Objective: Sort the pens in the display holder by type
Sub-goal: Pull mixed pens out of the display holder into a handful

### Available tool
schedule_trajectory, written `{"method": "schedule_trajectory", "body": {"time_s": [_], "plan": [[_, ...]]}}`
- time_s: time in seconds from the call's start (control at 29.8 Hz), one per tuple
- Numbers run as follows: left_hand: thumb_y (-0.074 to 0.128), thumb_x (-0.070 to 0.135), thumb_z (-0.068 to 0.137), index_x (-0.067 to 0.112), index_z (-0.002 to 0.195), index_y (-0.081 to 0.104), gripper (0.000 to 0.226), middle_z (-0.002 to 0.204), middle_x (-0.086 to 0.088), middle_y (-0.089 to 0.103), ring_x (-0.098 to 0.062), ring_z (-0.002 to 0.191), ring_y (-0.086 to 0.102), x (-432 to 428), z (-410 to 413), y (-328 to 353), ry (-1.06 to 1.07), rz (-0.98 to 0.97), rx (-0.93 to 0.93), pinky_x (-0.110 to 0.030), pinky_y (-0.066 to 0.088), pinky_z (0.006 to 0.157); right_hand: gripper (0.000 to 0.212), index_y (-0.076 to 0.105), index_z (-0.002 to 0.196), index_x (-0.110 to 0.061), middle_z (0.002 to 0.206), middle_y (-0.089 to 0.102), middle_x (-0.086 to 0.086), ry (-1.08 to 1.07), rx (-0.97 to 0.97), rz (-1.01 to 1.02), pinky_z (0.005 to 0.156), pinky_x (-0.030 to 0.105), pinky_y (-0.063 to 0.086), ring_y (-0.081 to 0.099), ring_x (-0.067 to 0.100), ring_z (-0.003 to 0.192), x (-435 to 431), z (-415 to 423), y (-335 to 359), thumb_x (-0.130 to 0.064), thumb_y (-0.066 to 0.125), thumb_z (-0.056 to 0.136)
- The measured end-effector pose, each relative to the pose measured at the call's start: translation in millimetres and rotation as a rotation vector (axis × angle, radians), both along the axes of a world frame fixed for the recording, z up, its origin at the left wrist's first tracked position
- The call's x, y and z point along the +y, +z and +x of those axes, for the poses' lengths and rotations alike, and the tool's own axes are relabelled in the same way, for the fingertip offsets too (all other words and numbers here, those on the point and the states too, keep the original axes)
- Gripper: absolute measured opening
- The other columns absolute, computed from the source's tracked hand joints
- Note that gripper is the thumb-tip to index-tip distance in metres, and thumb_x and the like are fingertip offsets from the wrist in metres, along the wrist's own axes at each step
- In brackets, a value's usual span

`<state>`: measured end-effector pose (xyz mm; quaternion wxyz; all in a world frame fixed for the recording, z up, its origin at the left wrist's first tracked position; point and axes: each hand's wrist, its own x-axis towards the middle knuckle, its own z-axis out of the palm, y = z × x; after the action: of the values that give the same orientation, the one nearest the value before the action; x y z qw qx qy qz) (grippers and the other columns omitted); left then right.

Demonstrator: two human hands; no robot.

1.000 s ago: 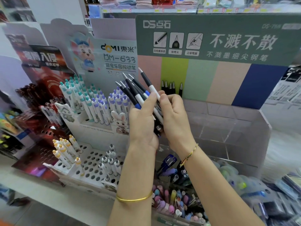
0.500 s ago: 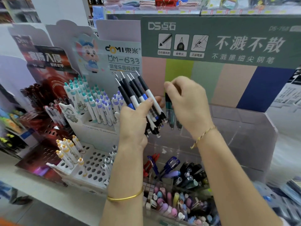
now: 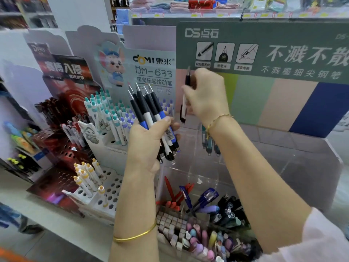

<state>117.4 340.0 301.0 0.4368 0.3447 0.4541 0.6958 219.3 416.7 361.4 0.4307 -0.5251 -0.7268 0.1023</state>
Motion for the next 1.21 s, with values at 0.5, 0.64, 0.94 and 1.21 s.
{"method": "schedule_trajectory", "body": {"time_s": [0.5,0.64,0.94,1.21], "plan": [[0.054,-0.001,0.09,0.004,0.086,0.065,0.013,0.073,-0.003,0.073,-0.016,0.071,0.072,-4.8,-9.7,-5.5,-0.197,0.011,-0.086,-0.027,0.057,0.058,0.029,0.039,0.066,-0.009,0.074,0.05,0.008,-0.093,-0.342,-0.116,0.063,0.028,0.039,0.052,0.03,0.073,12.4,-17.3,-24.2,0.001,0.058,0.085],[0.059,0.002,0.084,0.004,0.085,0.068,0.009,0.077,-0.005,0.074,-0.016,0.073,0.072,-2.8,-7.0,-5.4,-0.216,0.006,-0.075,-0.031,0.06,0.062,0.023,0.064,0.081,0.002,0.069,0.065,0.013,0.222,0.188,-0.176,0.053,0.034,0.054,0.065,0.025,0.057,-0.7,-6.6,-12.2,-0.017,0.058,0.092],[0.056,-0.001,0.089,0.006,0.096,0.064,0.013,0.083,-0.01,0.073,-0.025,0.079,0.071,-1.8,-7.5,-3.9,-0.143,0.004,-0.056,-0.04,0.06,0.065,0.008,0.06,0.085,-0.009,0.07,0.063,0.003,0.284,0.406,-0.211,0.041,0.021,0.044,0.053,0.006,0.047,-12.1,5.2,4.3,-0.014,0.059,0.091],[0.045,-0.006,0.093,-0.002,0.097,0.061,0.017,0.085,-0.005,0.075,-0.016,0.074,0.072,-7.3,-10.0,-2.4,-0.221,-0.02,-0.155,-0.028,0.057,0.058,0.014,0.052,0.104,-0.004,0.102,0.063,0.012,-0.084,-0.084,0.04,0.079,0.035,0.048,0.059,0.031,0.097,-9.7,1.6,3.6,-0.01,0.056,0.091]]}}
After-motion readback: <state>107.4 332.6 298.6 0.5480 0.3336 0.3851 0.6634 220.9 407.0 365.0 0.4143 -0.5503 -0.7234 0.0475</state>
